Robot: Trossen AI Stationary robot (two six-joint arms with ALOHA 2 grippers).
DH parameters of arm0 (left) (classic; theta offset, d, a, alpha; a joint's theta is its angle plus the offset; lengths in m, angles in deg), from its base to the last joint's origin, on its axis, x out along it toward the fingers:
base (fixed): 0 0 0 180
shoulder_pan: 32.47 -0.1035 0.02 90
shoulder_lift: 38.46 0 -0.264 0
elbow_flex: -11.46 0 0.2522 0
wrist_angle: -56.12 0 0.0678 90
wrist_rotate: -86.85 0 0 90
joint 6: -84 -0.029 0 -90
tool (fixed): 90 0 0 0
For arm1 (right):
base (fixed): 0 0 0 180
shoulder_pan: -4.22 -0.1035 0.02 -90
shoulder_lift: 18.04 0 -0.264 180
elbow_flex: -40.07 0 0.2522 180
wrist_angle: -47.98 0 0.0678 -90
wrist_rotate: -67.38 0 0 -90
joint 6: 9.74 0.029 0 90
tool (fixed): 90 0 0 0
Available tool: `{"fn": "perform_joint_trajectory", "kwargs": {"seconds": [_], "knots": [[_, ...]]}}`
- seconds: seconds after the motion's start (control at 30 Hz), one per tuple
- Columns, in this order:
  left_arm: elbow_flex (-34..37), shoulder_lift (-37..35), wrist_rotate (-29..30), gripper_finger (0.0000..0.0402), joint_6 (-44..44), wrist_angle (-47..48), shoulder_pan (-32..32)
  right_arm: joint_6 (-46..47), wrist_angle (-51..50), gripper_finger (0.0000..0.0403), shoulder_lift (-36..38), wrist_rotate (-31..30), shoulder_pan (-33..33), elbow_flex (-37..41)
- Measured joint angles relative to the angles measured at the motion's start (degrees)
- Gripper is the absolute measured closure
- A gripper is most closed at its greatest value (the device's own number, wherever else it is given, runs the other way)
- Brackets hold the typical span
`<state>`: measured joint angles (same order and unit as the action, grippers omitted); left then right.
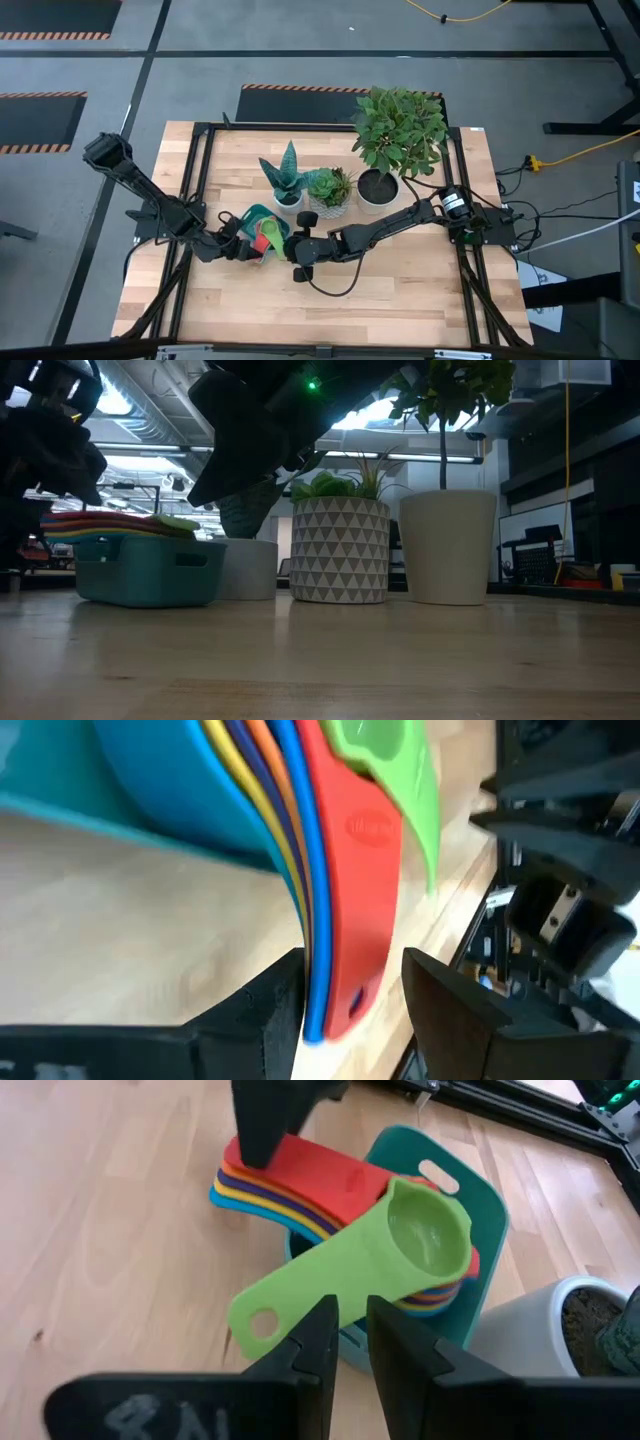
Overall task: Nest measuring cups in basket
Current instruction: Put the stacked measuring cups into the blue bin
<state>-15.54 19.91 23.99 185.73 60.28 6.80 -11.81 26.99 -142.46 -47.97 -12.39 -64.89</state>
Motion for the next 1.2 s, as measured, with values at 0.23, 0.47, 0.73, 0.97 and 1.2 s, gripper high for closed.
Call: {"fn": "perform_joint_trajectory", "kwargs": {"seconds": [0.23,0.47,0.73,0.97,1.2], "knots": [[0.0,-2.4,-4.2,0.0241,0.1,0.6,0.0,0.0,-1.6,0.0341,0.0,-0.1,0.3,0.0],[0.0,-5.4,-5.9,0.0241,0.2,3.8,0.0,-1.3,-1.7,0.0341,0.0,-0.1,0.4,0.0],[0.0,-6.8,-10.4,0.0241,1.6,7.7,0.0,-1.5,-2.7,0.0341,0.0,-0.1,0.5,0.0],[0.0,-6.8,-10.4,0.0241,1.6,8.0,0.0,0.6,-6.1,0.0341,0.0,-0.1,0.7,0.0],[0.0,-6.8,-7.5,0.0241,1.7,8.3,0.0,6.7,-7.1,0.0341,0.0,2.0,0.8,0.0]]}}
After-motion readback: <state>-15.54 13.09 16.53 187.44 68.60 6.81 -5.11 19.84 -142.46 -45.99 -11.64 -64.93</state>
